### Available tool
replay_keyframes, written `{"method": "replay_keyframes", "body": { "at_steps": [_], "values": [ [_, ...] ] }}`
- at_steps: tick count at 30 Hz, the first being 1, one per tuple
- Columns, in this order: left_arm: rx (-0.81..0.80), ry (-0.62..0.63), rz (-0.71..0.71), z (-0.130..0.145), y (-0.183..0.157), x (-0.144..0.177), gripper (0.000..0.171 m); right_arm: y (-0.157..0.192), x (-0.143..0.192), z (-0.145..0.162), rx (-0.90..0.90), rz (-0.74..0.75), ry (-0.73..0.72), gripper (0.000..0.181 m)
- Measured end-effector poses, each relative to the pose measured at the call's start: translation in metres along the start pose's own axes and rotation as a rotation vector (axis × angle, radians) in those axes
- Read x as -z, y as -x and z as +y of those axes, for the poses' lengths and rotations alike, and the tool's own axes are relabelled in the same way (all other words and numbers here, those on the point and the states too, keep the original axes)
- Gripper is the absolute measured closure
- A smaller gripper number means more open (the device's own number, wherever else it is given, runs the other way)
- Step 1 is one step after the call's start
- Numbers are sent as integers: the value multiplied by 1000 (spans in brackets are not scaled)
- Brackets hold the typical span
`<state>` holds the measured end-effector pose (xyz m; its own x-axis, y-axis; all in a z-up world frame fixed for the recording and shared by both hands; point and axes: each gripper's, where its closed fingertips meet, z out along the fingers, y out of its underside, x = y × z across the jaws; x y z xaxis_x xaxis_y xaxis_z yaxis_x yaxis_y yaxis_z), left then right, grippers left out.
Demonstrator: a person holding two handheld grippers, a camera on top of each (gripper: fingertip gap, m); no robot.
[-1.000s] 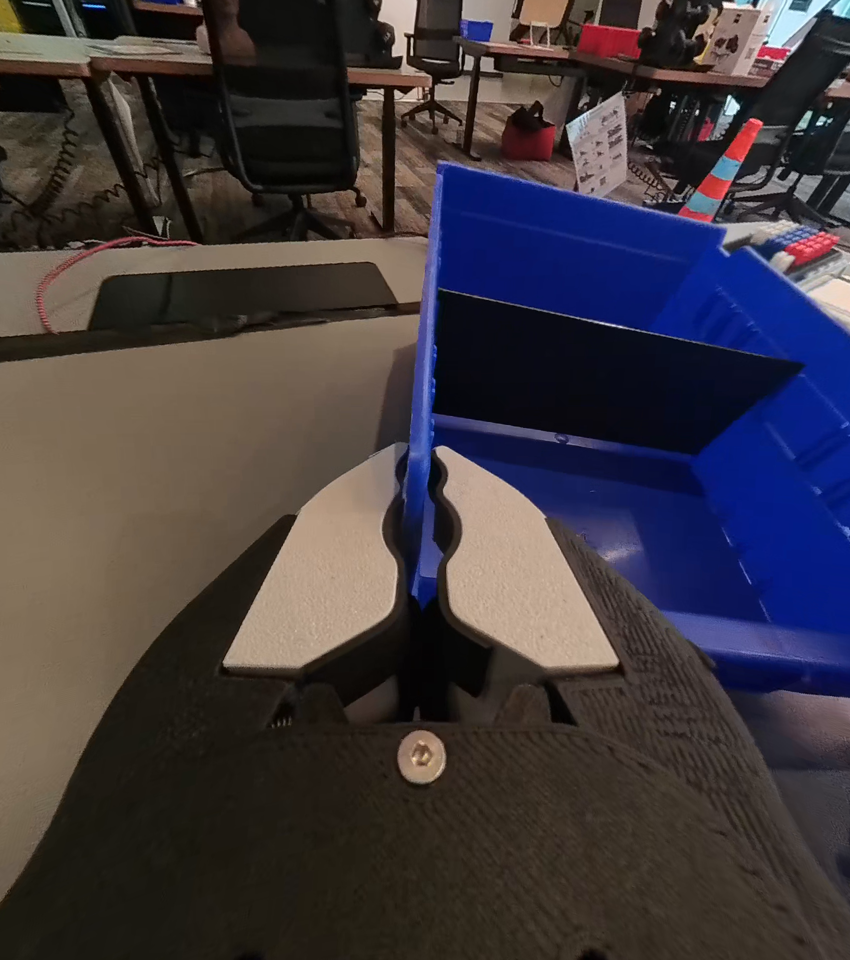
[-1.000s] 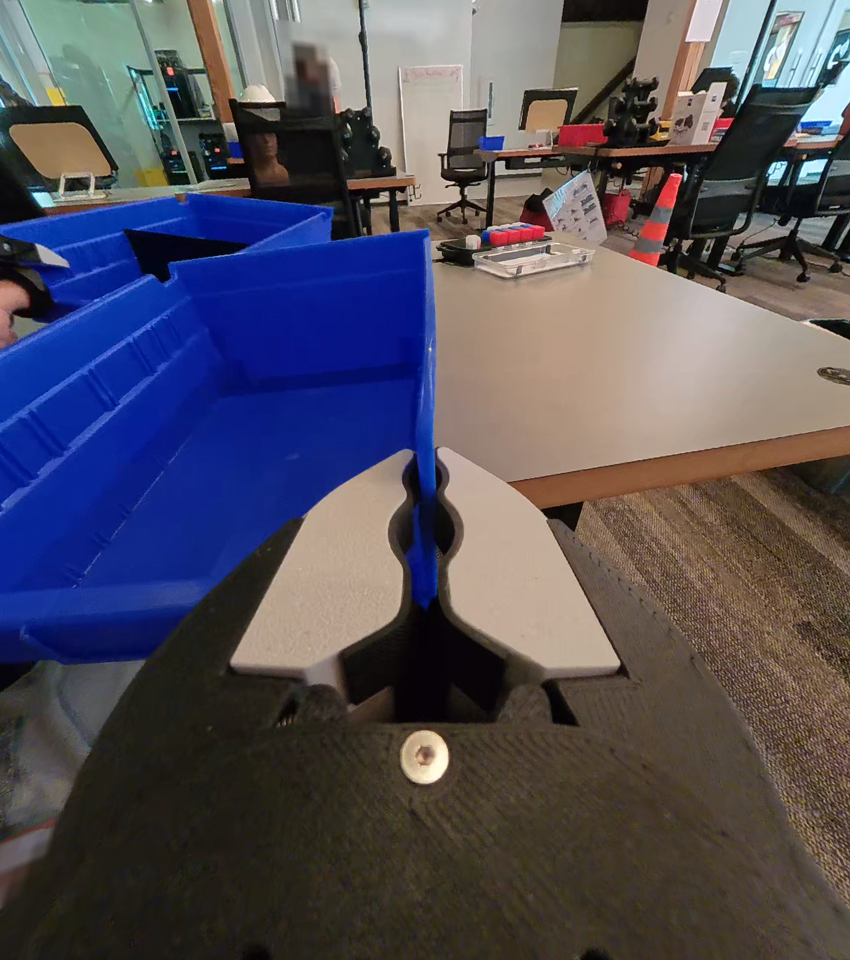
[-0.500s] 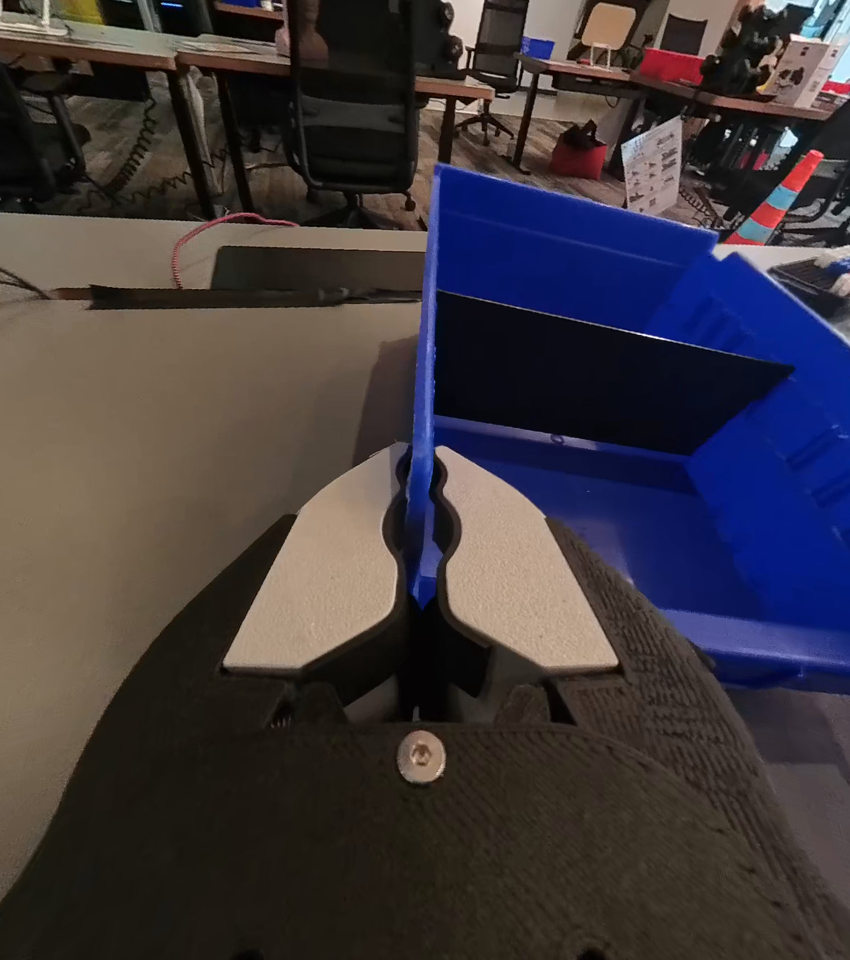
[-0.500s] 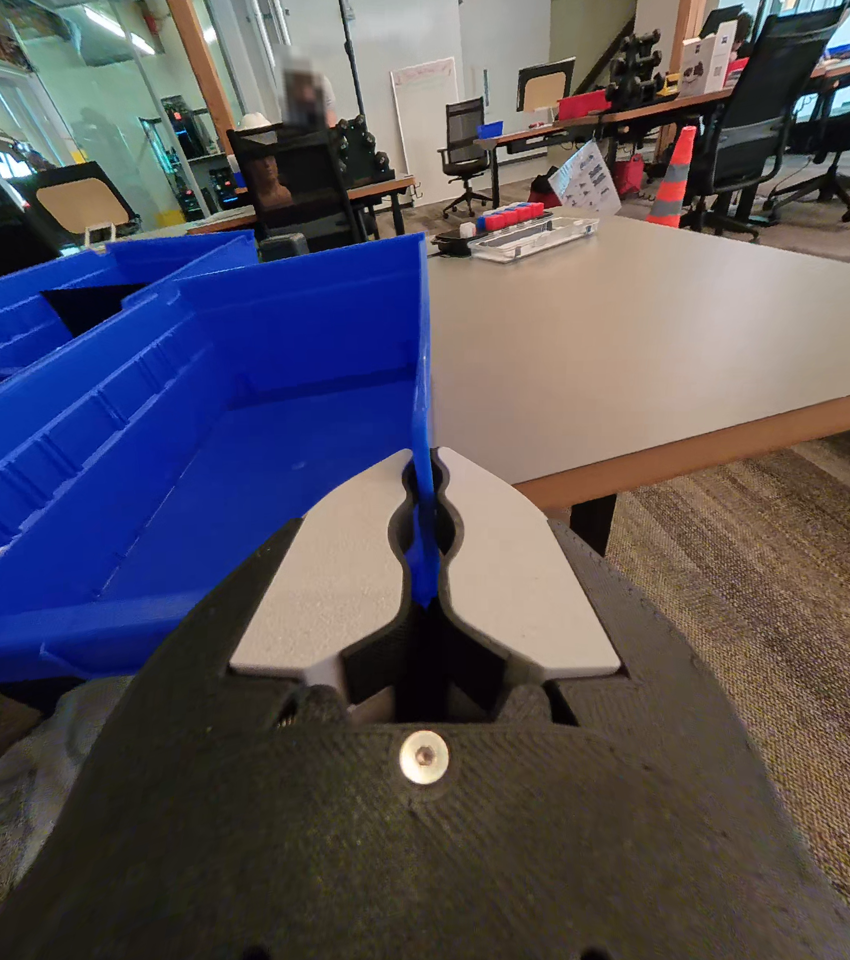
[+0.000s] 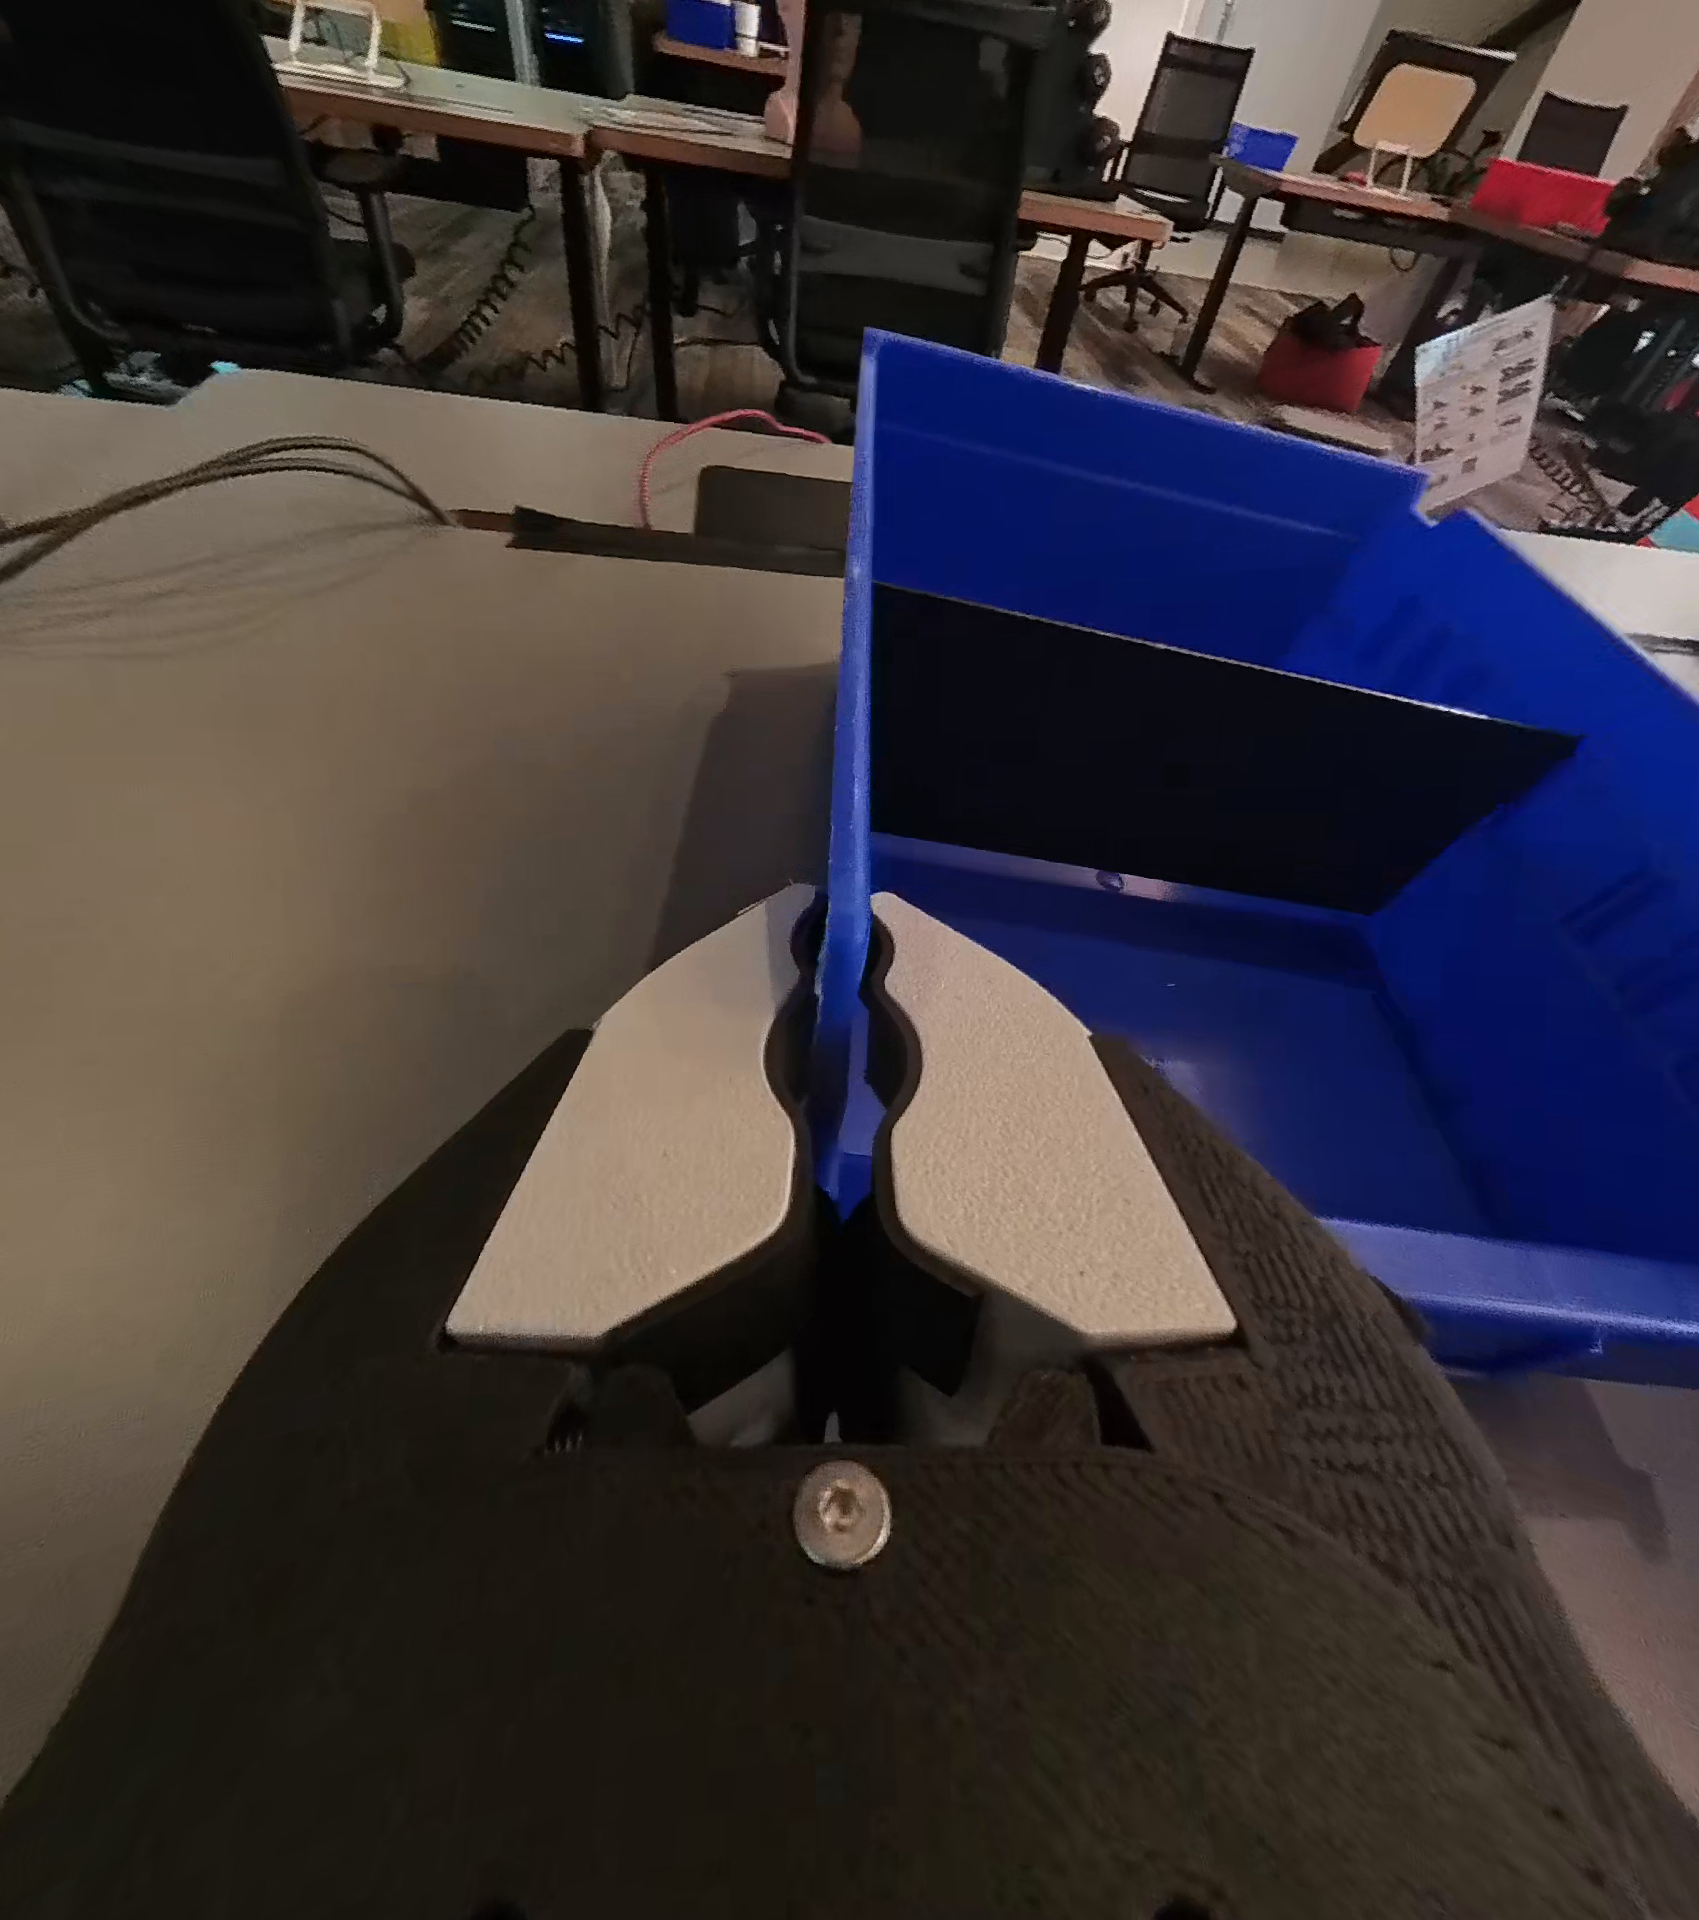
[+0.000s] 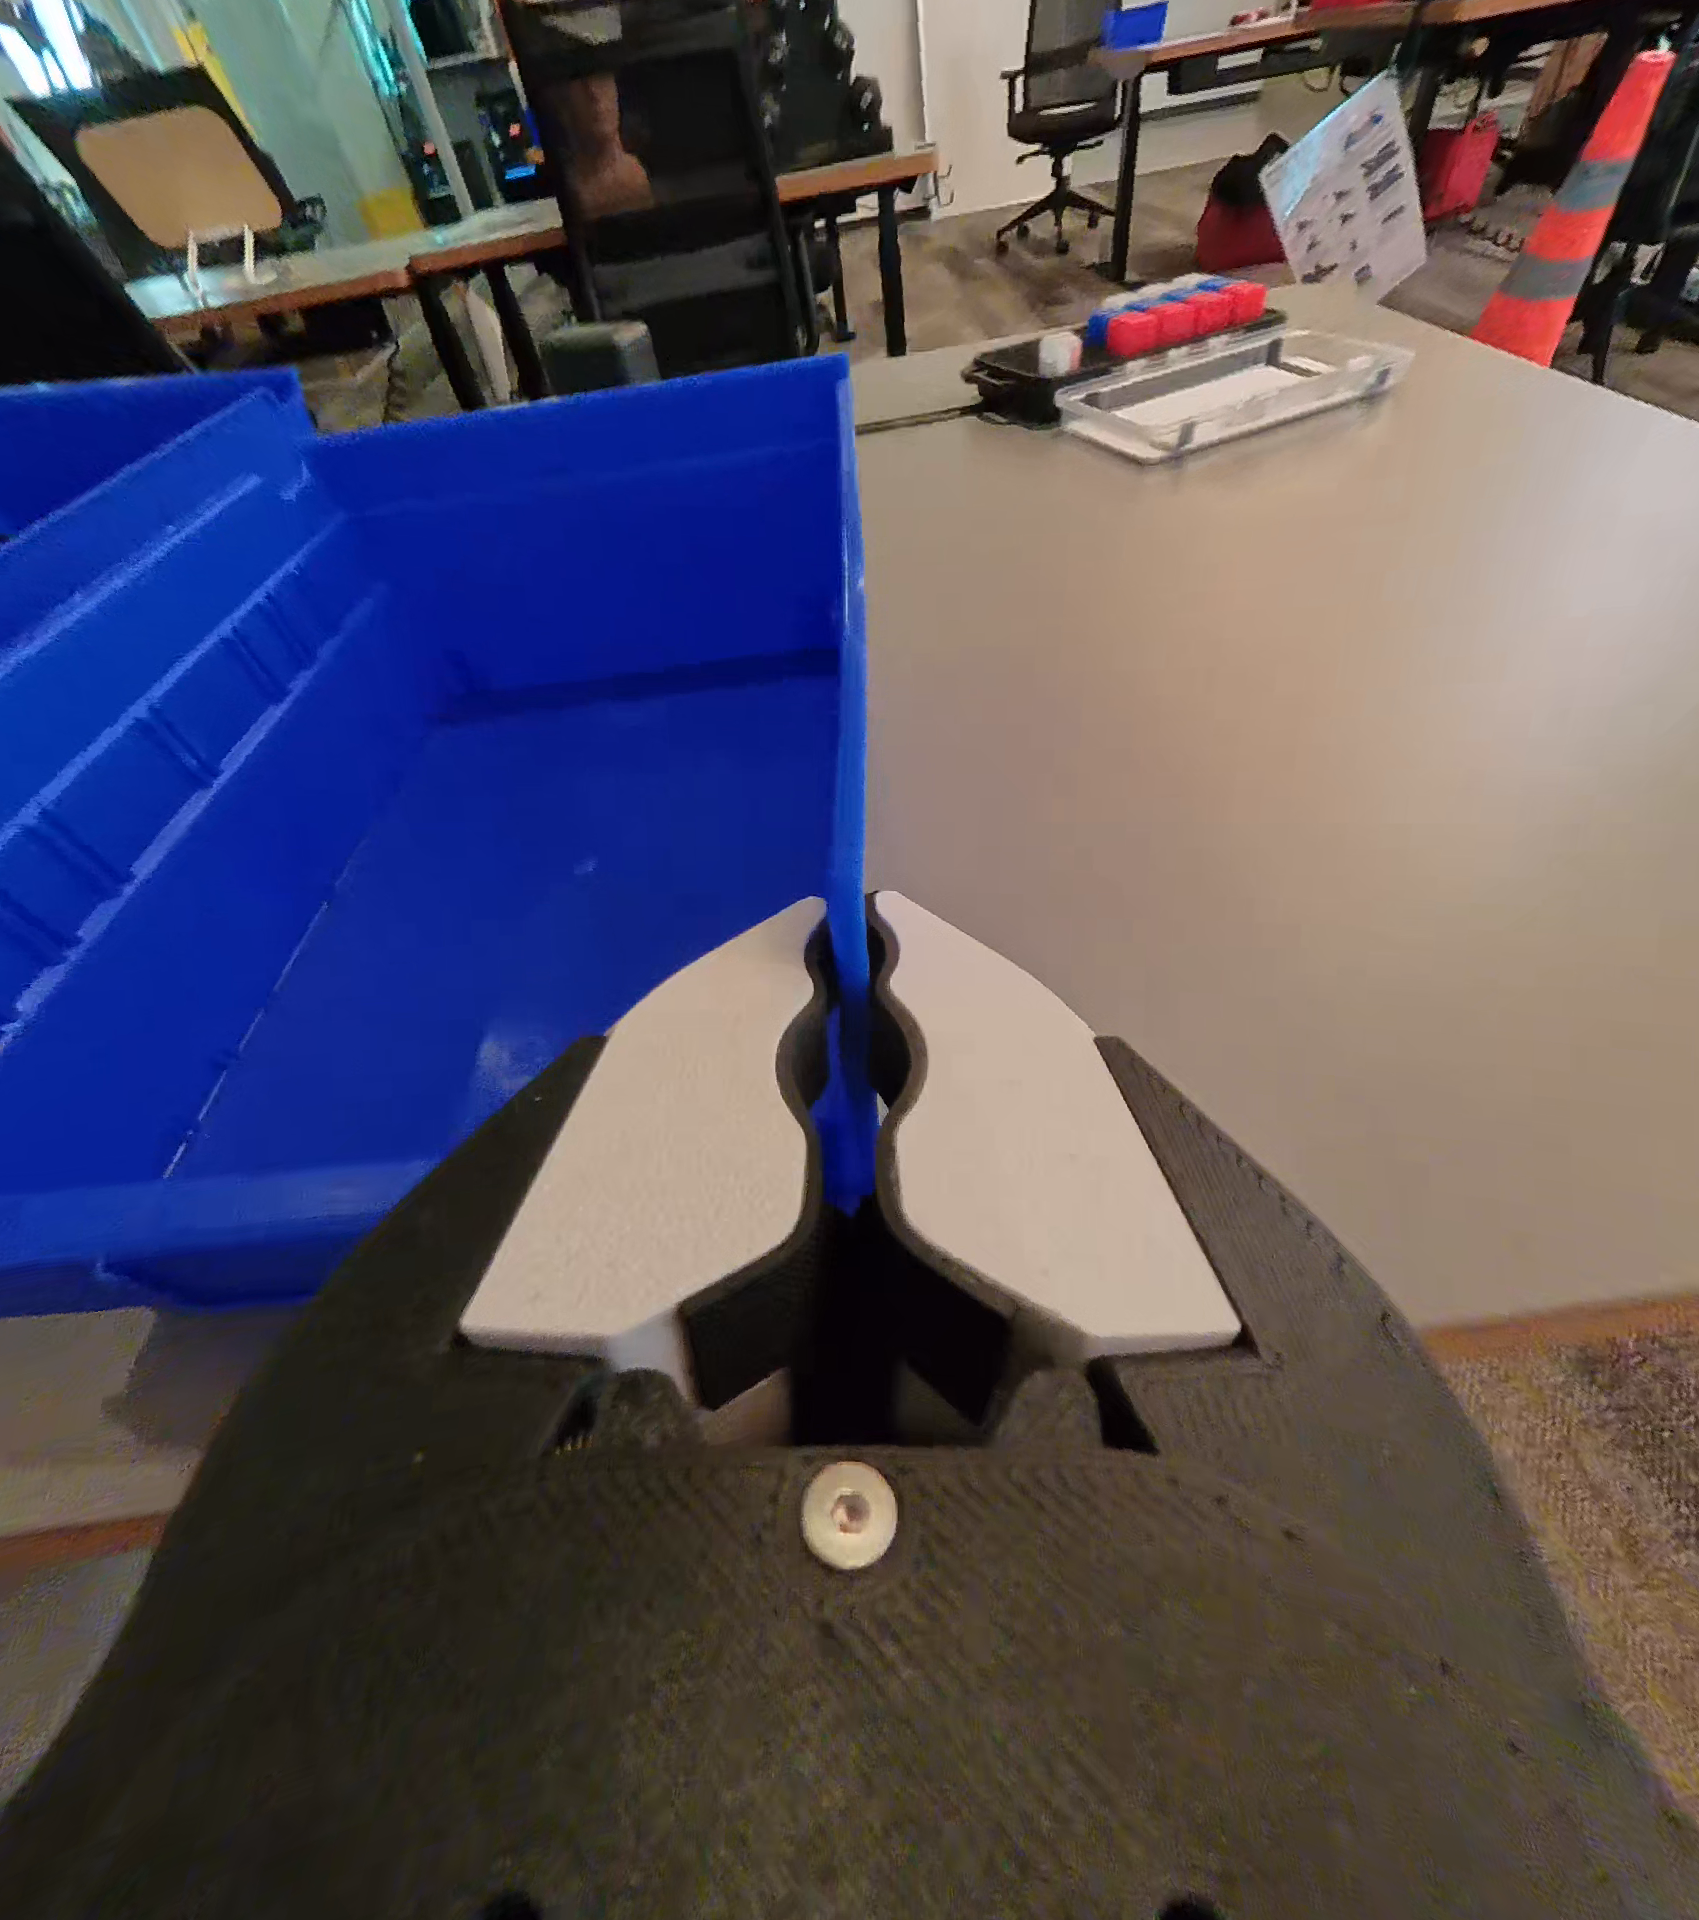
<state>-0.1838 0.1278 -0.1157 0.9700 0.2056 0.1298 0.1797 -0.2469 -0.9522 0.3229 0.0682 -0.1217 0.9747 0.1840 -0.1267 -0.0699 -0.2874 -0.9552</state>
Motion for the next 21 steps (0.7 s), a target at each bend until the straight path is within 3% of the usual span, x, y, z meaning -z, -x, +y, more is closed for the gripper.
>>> {"method": "replay_keyframes", "body": {
  "at_steps": [8,21],
  "values": [
    [88,3,-71,7,37,20,167,20,-70,-21,64,-45,39,178],
    [120,1,-156,6,59,21,168,50,-167,-38,111,-84,79,178]
  ]
}}
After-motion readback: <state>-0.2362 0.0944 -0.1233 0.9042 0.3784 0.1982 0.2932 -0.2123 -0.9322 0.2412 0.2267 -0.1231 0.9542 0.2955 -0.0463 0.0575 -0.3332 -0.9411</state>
